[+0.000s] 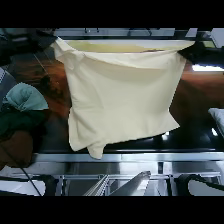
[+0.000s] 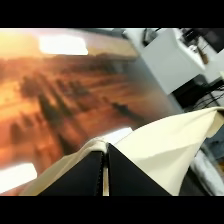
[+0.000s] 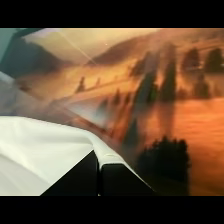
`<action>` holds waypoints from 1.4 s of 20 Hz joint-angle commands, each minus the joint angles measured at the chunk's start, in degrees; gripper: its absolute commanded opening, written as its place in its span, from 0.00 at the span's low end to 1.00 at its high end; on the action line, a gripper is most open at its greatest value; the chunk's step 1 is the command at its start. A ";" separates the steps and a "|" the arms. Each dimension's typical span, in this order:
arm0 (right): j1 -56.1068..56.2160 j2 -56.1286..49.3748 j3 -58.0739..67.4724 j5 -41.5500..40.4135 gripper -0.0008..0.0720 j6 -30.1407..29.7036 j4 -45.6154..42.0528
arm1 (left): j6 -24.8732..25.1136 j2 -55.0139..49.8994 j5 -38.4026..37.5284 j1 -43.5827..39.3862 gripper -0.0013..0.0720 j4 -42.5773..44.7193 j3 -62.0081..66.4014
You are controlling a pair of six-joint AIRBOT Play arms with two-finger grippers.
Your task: Fold the shirts.
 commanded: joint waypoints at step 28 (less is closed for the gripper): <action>-9.66 -24.70 -11.85 24.48 0.39 -7.93 -14.32 | -21.55 2.80 -18.16 6.54 0.93 34.77 -44.50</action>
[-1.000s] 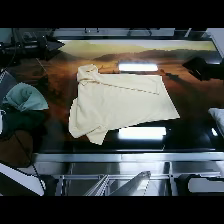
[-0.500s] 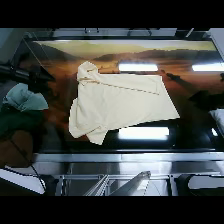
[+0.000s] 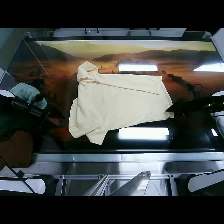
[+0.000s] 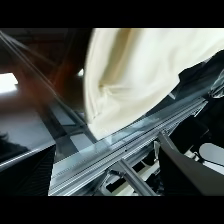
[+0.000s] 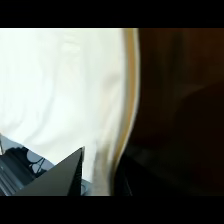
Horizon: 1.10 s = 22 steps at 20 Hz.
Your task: Fold the shirts.
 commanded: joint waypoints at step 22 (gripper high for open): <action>-6.29 2.08 0.52 7.04 0.03 1.77 3.06 | 7.72 3.10 6.78 -2.40 0.05 -6.56 -4.72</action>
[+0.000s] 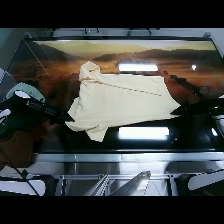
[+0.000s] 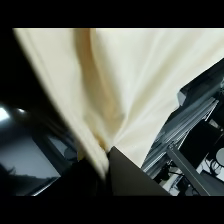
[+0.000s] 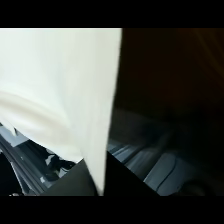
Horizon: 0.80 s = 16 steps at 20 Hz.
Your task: Fold the shirts.
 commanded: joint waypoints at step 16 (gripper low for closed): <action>-6.99 63.54 10.73 -16.06 0.03 -9.03 52.28 | 8.85 42.58 -7.45 29.51 0.06 -55.84 44.70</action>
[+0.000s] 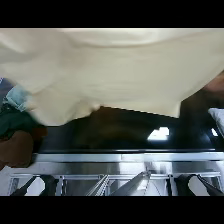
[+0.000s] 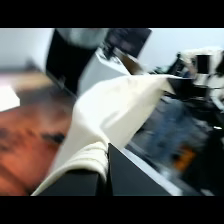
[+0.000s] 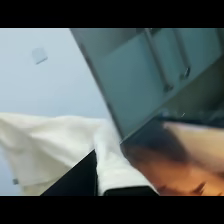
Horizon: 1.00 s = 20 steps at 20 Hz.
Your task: Fold the shirts.
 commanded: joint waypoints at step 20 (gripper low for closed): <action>22.14 -26.40 -20.79 -43.85 0.03 -8.17 -22.58 | 0.44 -49.48 6.58 -26.10 0.05 38.82 10.67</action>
